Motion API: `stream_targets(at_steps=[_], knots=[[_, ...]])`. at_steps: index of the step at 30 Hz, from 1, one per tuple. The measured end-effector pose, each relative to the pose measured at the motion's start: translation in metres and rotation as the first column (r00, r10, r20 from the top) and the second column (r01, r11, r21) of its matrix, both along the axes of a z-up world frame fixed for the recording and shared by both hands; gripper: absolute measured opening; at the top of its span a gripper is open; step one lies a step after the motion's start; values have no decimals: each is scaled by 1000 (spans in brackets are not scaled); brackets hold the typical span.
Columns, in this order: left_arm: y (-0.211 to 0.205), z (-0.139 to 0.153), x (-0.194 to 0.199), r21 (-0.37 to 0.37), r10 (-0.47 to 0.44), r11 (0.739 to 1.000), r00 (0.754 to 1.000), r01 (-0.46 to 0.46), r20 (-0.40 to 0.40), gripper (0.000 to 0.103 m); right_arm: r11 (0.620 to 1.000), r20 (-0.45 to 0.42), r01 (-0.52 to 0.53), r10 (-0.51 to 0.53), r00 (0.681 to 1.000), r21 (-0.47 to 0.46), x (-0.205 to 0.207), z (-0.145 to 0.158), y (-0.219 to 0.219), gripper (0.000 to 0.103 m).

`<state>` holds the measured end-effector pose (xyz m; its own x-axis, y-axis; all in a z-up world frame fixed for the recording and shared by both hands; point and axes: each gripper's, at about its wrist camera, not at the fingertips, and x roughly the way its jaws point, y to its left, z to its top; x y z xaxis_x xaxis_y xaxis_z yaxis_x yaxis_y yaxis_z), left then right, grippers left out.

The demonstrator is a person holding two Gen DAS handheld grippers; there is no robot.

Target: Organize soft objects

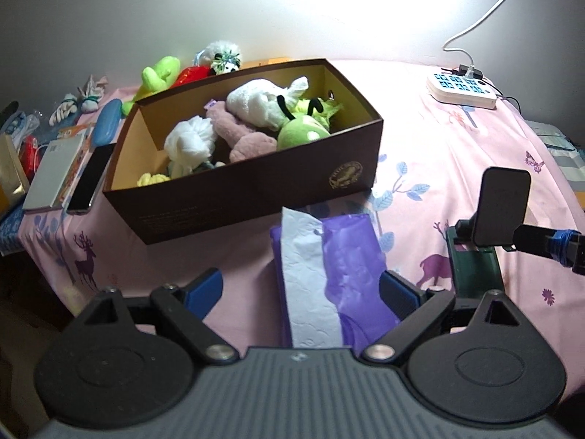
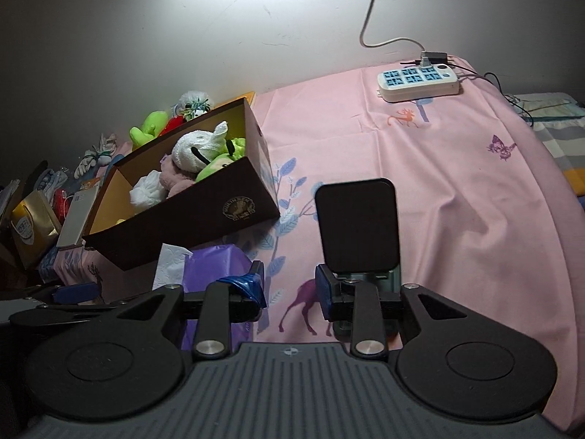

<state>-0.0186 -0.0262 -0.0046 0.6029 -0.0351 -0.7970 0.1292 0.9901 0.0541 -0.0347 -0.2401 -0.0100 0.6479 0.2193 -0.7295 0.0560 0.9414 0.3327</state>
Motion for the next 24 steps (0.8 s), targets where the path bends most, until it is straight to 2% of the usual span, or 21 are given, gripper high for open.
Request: stream_targets(at_steps=[4,8,24], knots=[[-20,-4,-12,13,-3,1000,1000,3,-18,96,997,-11,53,-54,998,-58,-15,-8,-20,14],[-36,-10,-21,41,3,999,999,-1,-40,96,996,-41,63,-66,997,-58,-27,-16,-37,15],[-56,-31,-44,72,52,997,990,-43,-130,96,995,-107,-16,5,994,-103,-45,-29,-37,17]])
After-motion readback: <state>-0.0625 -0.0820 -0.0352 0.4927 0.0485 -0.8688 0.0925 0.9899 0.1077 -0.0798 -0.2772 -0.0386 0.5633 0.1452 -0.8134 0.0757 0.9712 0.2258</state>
